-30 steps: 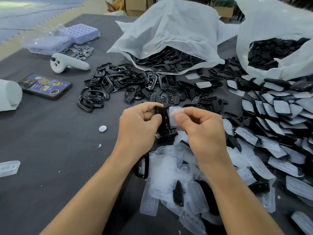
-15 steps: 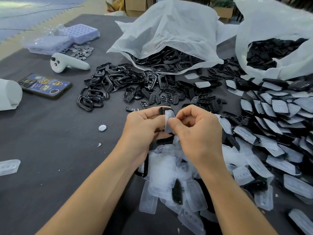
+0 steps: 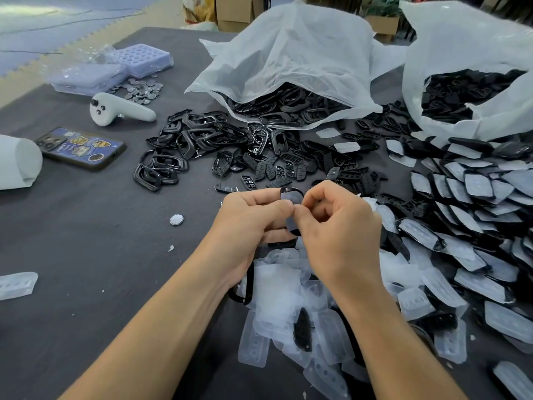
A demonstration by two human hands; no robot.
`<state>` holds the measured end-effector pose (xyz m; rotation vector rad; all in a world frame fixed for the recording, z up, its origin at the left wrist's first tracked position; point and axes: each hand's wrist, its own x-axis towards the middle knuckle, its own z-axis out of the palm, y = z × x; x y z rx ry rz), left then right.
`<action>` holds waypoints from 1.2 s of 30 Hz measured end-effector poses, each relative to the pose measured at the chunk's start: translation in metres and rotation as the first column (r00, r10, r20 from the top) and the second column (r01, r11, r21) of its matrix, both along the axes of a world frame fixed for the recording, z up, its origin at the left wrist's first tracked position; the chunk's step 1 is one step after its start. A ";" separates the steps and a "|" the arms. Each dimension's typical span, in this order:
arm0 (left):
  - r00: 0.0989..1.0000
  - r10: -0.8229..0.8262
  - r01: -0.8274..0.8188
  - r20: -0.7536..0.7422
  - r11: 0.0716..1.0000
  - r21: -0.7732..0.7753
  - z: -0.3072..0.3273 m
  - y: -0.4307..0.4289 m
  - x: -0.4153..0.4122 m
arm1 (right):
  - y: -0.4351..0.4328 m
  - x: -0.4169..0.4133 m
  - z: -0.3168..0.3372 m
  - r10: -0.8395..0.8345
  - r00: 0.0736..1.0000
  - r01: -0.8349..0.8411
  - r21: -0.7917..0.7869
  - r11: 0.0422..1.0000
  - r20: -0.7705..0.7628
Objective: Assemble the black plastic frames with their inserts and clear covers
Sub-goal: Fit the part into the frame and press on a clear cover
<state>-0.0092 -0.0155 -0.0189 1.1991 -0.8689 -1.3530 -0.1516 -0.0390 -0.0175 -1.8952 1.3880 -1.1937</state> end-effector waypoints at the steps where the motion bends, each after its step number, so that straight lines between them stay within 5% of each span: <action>1: 1.000 0.014 -0.014 0.008 1.000 0.001 -0.001 0.000 0.000 | 0.000 0.001 0.000 -0.002 1.000 0.002 -0.009 1.000 -0.004; 13: 0.984 0.155 -0.156 -0.091 0.988 0.000 0.007 0.002 -0.008 | -0.002 -0.002 0.006 0.014 0.999 -0.018 0.092 0.996 0.045; 21: 0.977 0.198 -0.196 0.079 0.980 -0.031 0.007 0.003 -0.004 | -0.005 -0.003 0.004 0.044 0.991 -0.062 0.144 0.988 0.123; 36: 0.946 0.320 -0.320 0.051 0.948 -0.007 0.006 0.000 -0.009 | -0.006 -0.002 0.001 0.175 0.956 -0.229 0.227 0.947 0.235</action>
